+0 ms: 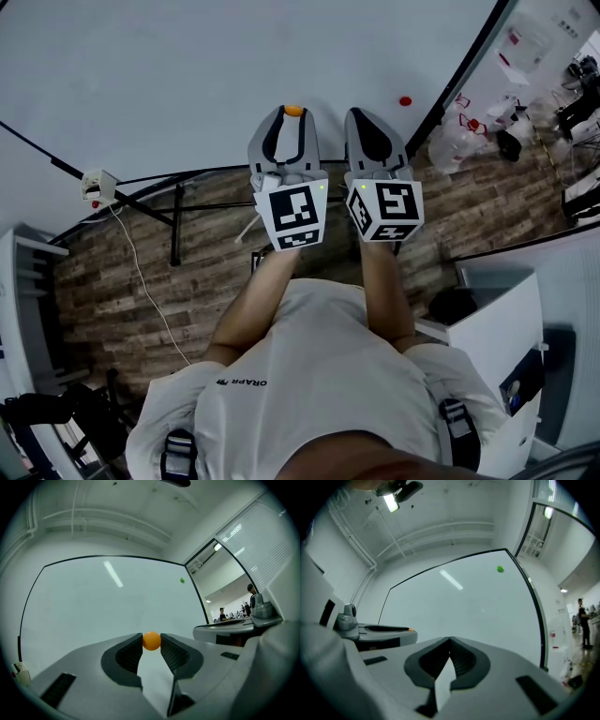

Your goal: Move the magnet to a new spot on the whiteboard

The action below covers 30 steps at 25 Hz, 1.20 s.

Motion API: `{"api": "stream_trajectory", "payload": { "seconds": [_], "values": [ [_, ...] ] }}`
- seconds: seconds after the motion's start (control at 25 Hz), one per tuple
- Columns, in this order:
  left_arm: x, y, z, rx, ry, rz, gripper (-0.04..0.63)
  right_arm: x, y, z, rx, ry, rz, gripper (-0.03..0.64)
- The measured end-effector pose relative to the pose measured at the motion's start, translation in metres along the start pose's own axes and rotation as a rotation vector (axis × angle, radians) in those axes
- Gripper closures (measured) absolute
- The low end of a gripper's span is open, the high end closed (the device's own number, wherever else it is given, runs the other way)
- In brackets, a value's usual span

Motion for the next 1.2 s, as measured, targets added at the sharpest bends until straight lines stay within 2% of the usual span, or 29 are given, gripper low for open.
{"api": "stream_trajectory", "payload": {
  "seconds": [0.8, 1.2],
  "values": [
    [0.0022, 0.0059, 0.0044, -0.003, 0.009, -0.011, 0.476, 0.0, 0.0061, 0.0015, 0.004, 0.003, -0.009, 0.604],
    [0.0046, 0.0032, -0.0026, 0.012, -0.013, -0.003, 0.476, 0.001, 0.0052, -0.0007, 0.005, 0.002, -0.01, 0.604]
  ]
}}
Point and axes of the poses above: the fingertips, and each gripper's own axes: x backward along the fingers, z to its right, y out of its underside, the point moved 3 cm from there along x, backward along the fingers, and after that the axes turned 8 degrees about z, right-handed, at the moved point
